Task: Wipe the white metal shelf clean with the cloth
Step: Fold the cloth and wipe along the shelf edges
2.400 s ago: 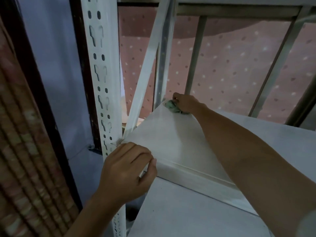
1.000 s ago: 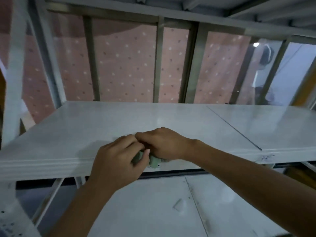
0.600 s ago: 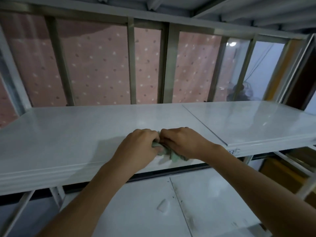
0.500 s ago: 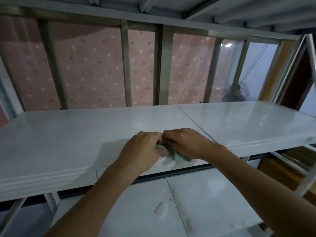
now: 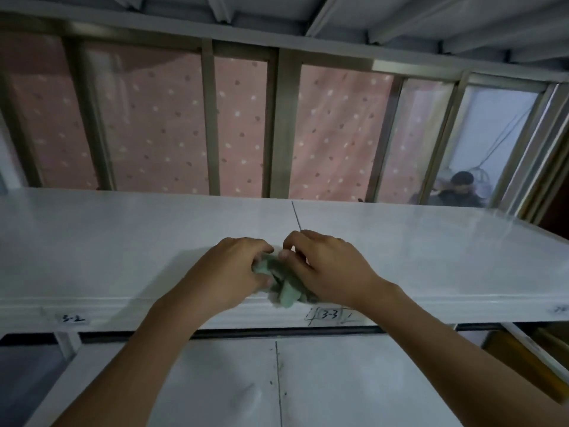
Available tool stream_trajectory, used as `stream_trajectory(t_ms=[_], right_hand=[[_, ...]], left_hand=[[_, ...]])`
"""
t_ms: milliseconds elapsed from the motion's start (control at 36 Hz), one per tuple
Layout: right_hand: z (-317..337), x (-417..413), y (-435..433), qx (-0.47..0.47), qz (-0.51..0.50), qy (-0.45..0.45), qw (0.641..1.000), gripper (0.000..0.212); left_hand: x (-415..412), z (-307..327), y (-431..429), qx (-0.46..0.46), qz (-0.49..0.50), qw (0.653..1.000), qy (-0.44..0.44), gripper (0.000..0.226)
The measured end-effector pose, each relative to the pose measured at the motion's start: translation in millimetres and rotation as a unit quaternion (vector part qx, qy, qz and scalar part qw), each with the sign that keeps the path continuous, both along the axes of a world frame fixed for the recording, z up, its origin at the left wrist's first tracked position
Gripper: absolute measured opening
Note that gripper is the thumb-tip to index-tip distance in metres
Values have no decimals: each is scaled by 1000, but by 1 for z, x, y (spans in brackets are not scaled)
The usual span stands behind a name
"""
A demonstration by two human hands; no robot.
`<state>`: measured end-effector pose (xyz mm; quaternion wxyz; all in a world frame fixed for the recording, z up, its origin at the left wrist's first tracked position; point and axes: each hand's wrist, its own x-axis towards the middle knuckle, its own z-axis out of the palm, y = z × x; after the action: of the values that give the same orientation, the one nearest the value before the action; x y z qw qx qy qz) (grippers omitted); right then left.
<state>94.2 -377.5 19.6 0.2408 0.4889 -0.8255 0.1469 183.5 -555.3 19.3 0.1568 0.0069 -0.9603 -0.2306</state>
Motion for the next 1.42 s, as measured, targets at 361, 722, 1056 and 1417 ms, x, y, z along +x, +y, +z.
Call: stream_trajectory(t_ms=[361,722,1056,1417], right_hand=[[-2,-9,20,61,82,-24,994,23],[5,-95,-26,112,26,-22,993,20],[9,-182,-70,133,-18,-65,989,25],[13,-257,-116,132,-64,-88,985,27]], left_hand=[[-26,17,1,-106,-17,991,-78,19],[-106,22,-26,-133,-10,989,-64,17],[-186,15,-59,-61,45,997,-35,22],[-261,10,-86,-78,91,992,-26,22]])
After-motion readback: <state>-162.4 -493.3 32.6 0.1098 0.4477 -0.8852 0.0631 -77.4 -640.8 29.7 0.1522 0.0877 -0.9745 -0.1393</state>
